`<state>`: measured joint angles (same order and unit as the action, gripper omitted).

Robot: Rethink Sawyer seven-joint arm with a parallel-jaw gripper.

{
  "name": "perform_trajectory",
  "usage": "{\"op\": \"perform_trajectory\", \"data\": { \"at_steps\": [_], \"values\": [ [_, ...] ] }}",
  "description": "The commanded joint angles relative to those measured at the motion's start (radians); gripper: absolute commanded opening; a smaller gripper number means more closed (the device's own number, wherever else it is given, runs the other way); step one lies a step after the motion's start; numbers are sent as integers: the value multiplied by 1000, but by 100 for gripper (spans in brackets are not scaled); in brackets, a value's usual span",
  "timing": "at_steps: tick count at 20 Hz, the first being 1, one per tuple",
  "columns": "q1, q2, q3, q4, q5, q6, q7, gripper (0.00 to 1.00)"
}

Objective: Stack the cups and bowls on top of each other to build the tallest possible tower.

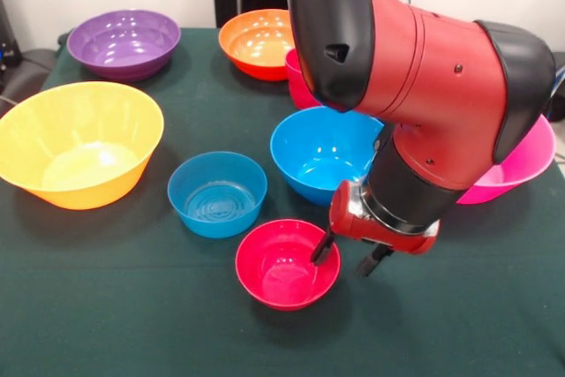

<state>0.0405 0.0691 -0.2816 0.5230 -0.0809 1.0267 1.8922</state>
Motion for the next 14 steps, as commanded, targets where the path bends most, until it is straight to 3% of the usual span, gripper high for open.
{"op": "perform_trajectory", "data": {
  "at_steps": [1, 14],
  "values": [
    [24, -77, 46, 158, 12, 76, 84, 100],
    [8, -180, 24, 269, -27, 39, -12, 100]
  ]
}}
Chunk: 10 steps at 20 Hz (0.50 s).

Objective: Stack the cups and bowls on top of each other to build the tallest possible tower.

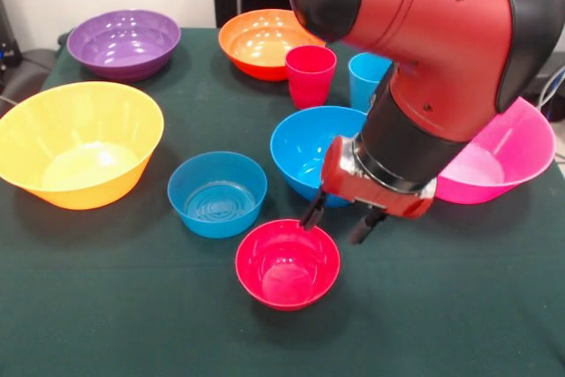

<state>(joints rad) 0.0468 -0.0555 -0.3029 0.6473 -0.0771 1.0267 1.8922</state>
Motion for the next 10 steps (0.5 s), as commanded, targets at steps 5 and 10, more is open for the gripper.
{"op": "perform_trajectory", "data": {
  "at_steps": [5, 10],
  "values": [
    [-3, -74, 46, 207, -50, -26, -19, 100],
    [-16, -83, 63, 298, -71, -140, -26, 100]
  ]
}}
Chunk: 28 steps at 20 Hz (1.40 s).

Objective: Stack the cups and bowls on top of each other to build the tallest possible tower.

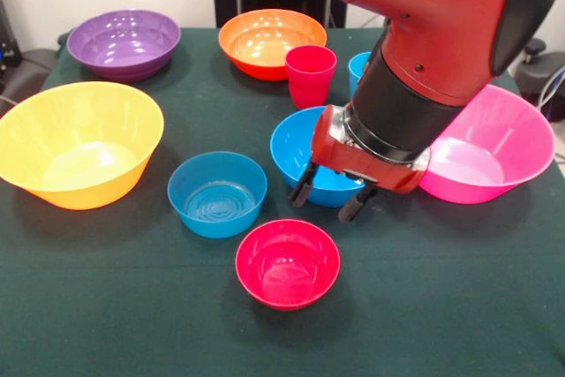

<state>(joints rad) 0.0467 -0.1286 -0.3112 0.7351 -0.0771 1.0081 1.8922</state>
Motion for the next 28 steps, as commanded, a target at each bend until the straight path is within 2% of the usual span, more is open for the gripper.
{"op": "perform_trajectory", "data": {
  "at_steps": [1, 11, 20, 28],
  "values": [
    [-21, -11, 76, 224, -75, -144, -32, 100],
    [-38, -114, 100, 424, -86, -253, -95, 100],
    [-44, -150, 122, 562, -130, -368, -99, 100],
    [-43, -133, 146, 615, -165, -474, -54, 100]
  ]
}}
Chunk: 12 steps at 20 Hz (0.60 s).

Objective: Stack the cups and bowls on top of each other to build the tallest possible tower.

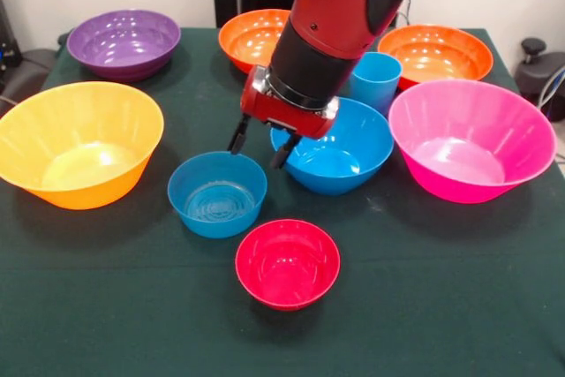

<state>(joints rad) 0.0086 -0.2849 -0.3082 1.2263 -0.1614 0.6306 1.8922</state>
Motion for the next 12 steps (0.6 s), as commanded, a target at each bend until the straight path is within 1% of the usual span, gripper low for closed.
{"op": "perform_trajectory", "data": {
  "at_steps": [1, 3, 6, 8, 12],
  "values": [
    [-6, 20, 148, 141, -87, -121, -49, 100],
    [-10, 20, 157, 158, -93, -146, -41, 100],
    [-10, 25, 164, 156, -95, -157, -34, 100],
    [-8, 30, 164, 145, -93, -156, -30, 100],
    [-10, 50, 168, 86, -84, -132, -37, 100]
  ]
}}
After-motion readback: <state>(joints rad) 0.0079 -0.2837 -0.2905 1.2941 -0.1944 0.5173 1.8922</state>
